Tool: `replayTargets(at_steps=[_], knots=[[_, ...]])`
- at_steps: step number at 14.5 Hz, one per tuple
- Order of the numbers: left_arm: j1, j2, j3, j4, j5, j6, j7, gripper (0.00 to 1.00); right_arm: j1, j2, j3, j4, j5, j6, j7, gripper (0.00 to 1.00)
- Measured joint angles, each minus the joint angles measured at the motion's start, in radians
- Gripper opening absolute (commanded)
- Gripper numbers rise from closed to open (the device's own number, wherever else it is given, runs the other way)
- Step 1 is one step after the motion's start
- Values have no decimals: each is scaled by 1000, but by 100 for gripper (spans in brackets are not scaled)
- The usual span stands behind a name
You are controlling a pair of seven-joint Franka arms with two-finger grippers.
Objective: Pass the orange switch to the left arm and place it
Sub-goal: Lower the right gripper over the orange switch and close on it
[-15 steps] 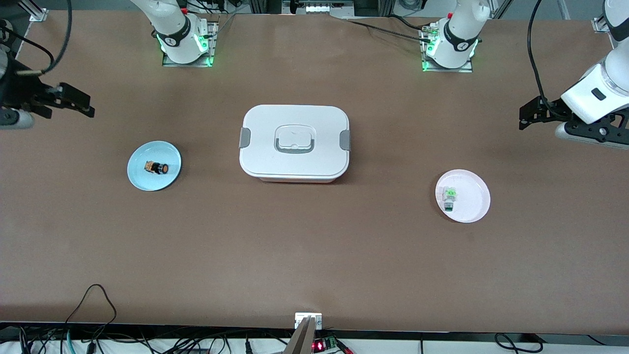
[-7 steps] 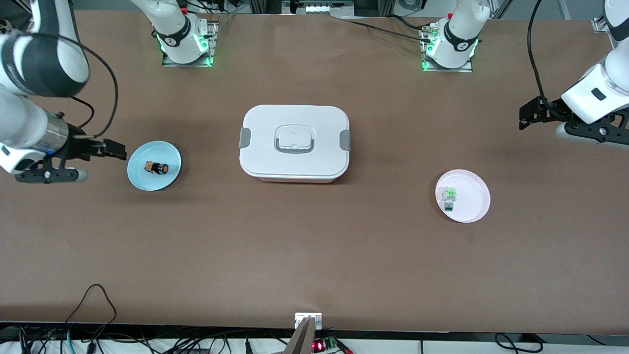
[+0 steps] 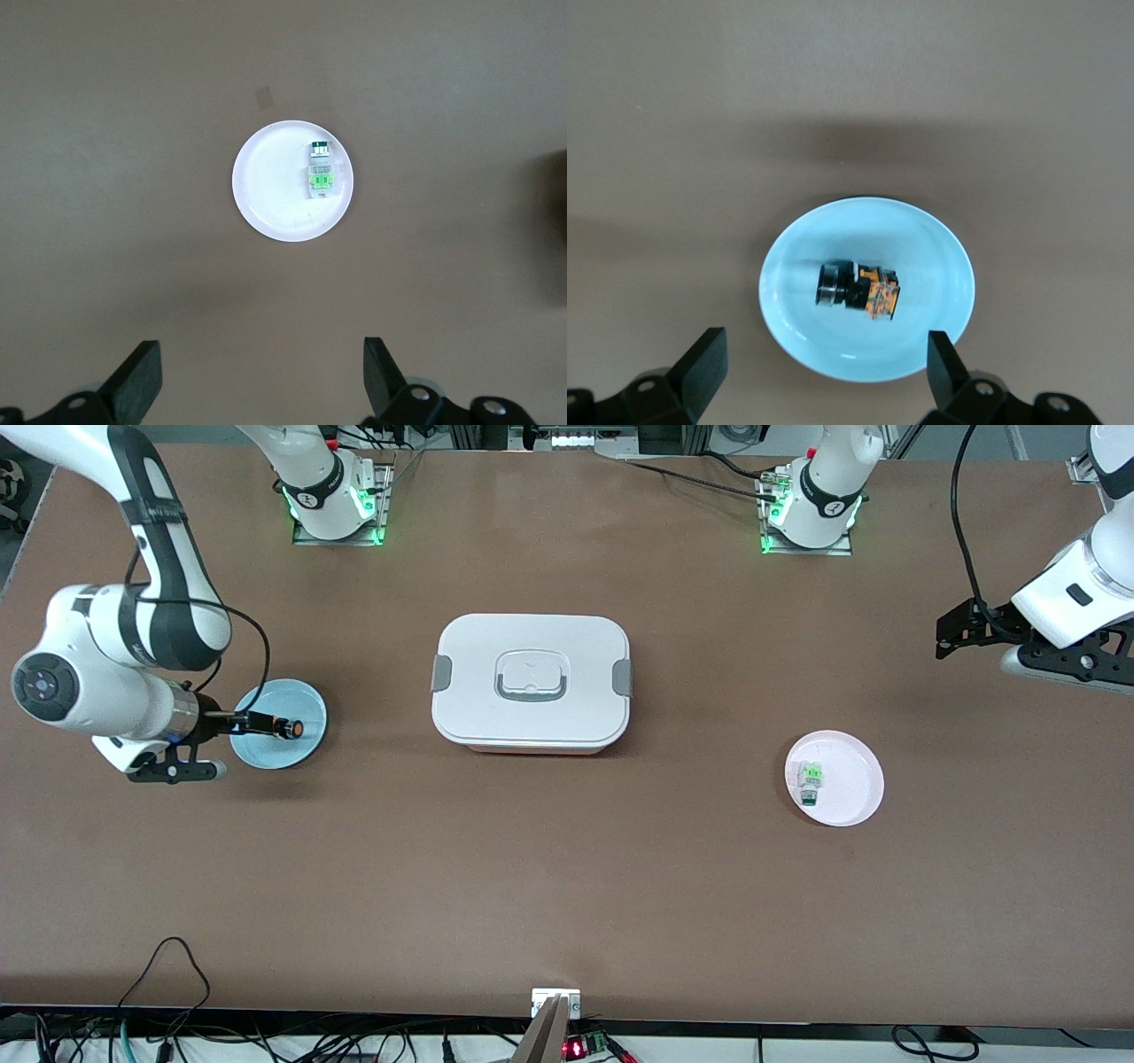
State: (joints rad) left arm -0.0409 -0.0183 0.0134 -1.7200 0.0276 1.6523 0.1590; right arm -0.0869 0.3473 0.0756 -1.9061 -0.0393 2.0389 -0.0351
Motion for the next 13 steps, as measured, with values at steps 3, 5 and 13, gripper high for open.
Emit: replayTargets(at_steps=[3, 5, 13], knots=[[0, 0, 0, 0, 0, 0, 0, 100, -21, 45, -2, -44, 0, 77, -25, 100], [0, 0, 0, 0, 0, 0, 0, 100, -32, 61, -2, -79, 0, 120, -30, 100], [0, 0, 0, 0, 0, -1, 0, 100, -48, 87, -2, -152, 0, 177, -30, 100]])
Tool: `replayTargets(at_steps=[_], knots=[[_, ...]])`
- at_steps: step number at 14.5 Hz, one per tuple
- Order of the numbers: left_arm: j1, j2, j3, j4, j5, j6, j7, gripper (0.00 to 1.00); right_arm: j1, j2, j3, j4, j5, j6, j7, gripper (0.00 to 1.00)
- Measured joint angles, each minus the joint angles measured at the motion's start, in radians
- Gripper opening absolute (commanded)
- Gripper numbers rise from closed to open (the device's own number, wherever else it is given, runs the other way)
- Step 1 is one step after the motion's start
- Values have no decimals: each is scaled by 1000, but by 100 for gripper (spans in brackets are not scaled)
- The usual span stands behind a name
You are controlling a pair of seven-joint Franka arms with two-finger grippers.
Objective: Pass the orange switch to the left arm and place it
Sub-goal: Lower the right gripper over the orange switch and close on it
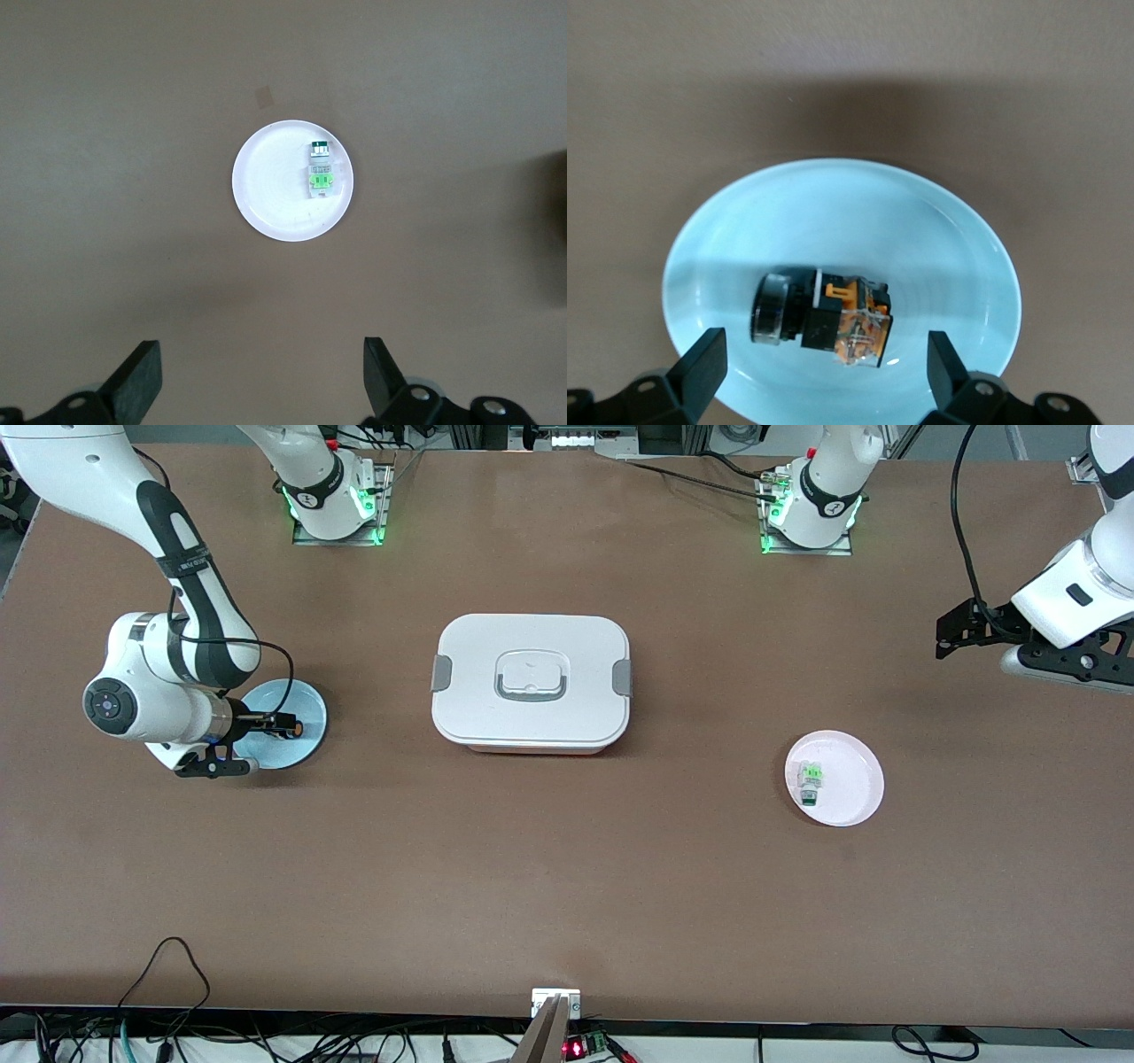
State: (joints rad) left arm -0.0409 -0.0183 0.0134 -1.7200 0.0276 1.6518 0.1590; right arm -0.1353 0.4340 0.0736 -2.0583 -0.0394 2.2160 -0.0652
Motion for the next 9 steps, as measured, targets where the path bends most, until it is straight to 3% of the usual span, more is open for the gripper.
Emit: replayTargets(at_steps=[9], knots=[[0, 0, 0, 0, 0, 0, 0, 100, -7, 52, 0, -11, 1, 70, 0, 100]])
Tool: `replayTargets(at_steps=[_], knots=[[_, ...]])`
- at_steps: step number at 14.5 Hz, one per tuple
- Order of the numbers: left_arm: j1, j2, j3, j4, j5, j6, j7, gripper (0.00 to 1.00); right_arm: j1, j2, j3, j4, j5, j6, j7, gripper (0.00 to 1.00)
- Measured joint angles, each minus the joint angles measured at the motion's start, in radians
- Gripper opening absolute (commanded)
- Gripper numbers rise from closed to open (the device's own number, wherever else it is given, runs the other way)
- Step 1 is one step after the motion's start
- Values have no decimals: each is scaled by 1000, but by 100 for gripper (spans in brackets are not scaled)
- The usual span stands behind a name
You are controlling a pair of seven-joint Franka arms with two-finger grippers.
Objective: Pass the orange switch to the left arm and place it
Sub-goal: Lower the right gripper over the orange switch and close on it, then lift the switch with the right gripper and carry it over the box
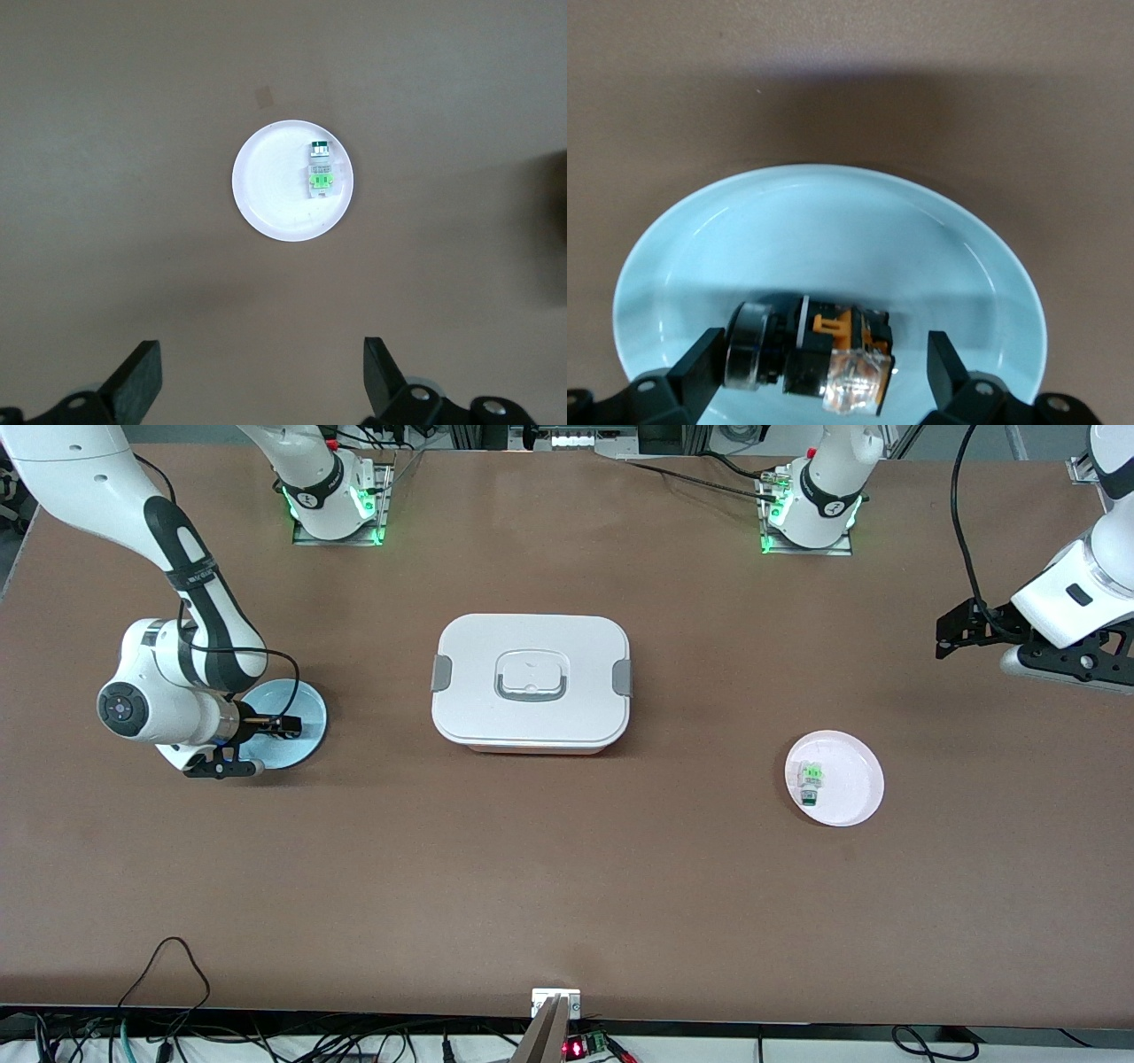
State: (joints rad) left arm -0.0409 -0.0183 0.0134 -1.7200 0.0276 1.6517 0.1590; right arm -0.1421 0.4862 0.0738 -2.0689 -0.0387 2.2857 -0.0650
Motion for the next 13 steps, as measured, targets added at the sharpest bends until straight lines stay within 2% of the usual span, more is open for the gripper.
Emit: replayTargets(at_steps=[5, 7, 9, 11, 13], knots=[[0, 0, 0, 0, 0, 0, 0, 100, 0, 12, 0, 0, 1, 7, 1, 97], [0, 0, 0, 0, 0, 0, 0, 100, 0, 12, 1, 0, 2, 6, 1, 90], [0, 0, 0, 0, 0, 0, 0, 100, 0, 12, 2, 0, 2, 6, 2, 72], [0, 0, 0, 0, 0, 0, 0, 100, 0, 11, 3, 1, 2, 3, 2, 50], [0, 0, 0, 0, 0, 0, 0, 100, 0, 4, 4, 3, 2, -18, 2, 35]])
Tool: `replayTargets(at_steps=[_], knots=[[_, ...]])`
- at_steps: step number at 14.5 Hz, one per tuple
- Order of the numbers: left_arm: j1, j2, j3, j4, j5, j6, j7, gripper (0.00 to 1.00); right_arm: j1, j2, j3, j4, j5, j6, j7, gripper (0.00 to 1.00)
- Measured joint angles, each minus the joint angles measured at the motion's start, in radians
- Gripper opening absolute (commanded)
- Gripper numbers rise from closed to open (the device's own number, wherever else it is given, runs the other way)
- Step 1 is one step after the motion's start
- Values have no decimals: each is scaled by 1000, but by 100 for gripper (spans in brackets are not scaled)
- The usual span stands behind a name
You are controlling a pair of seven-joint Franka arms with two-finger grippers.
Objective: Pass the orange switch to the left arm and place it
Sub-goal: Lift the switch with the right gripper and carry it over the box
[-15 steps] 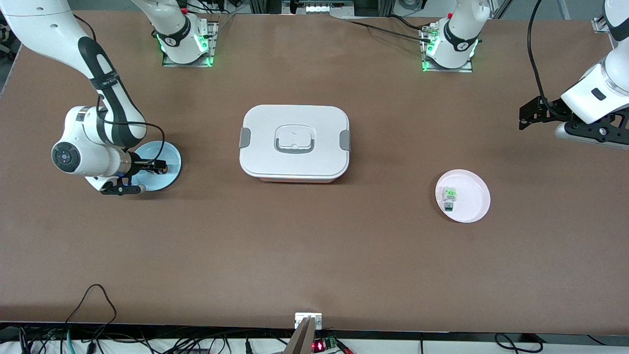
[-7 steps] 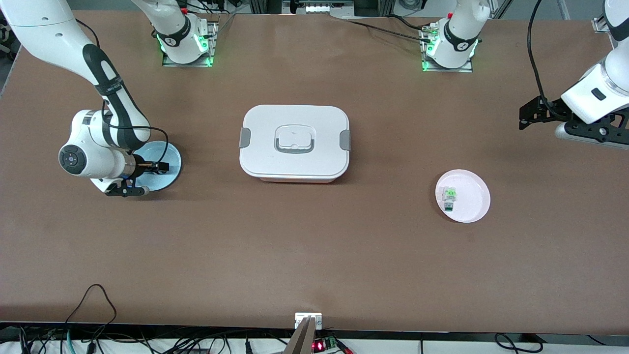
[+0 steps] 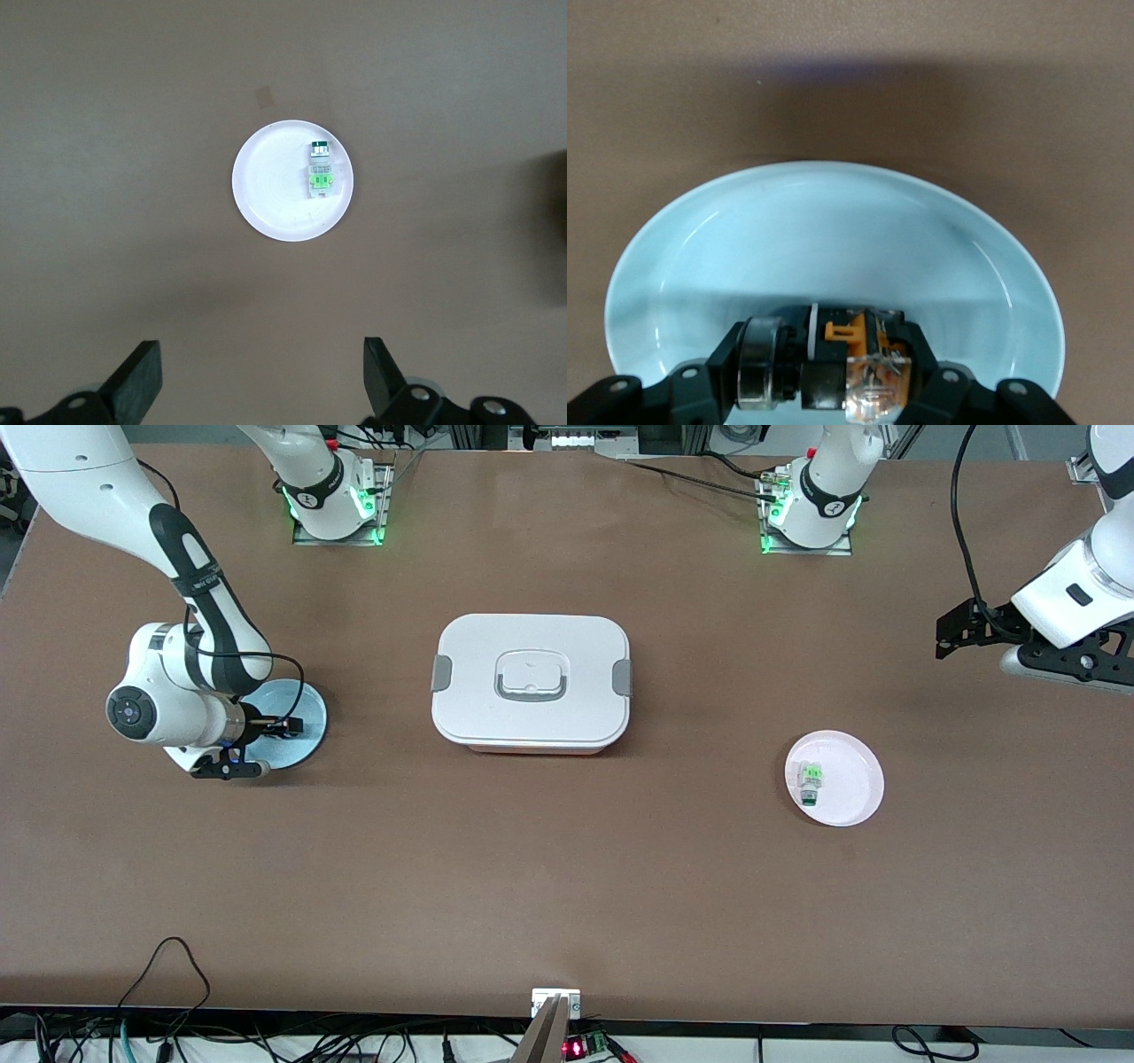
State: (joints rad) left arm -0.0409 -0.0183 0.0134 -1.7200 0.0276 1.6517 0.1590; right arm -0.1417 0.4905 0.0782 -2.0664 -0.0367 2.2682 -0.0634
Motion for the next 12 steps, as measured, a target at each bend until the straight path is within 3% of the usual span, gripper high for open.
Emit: replayTargets(at_steps=[2, 8, 12], knots=[[0, 0, 0, 0, 0, 0, 0, 100, 2, -7, 4, 3, 0, -17, 0, 25], [0, 0, 0, 0, 0, 0, 0, 100, 7, -70, 57, 64, 0, -97, -3, 21], [0, 0, 0, 0, 0, 0, 0, 100, 15, -136, 102, 90, 9, -123, -115, 19]])
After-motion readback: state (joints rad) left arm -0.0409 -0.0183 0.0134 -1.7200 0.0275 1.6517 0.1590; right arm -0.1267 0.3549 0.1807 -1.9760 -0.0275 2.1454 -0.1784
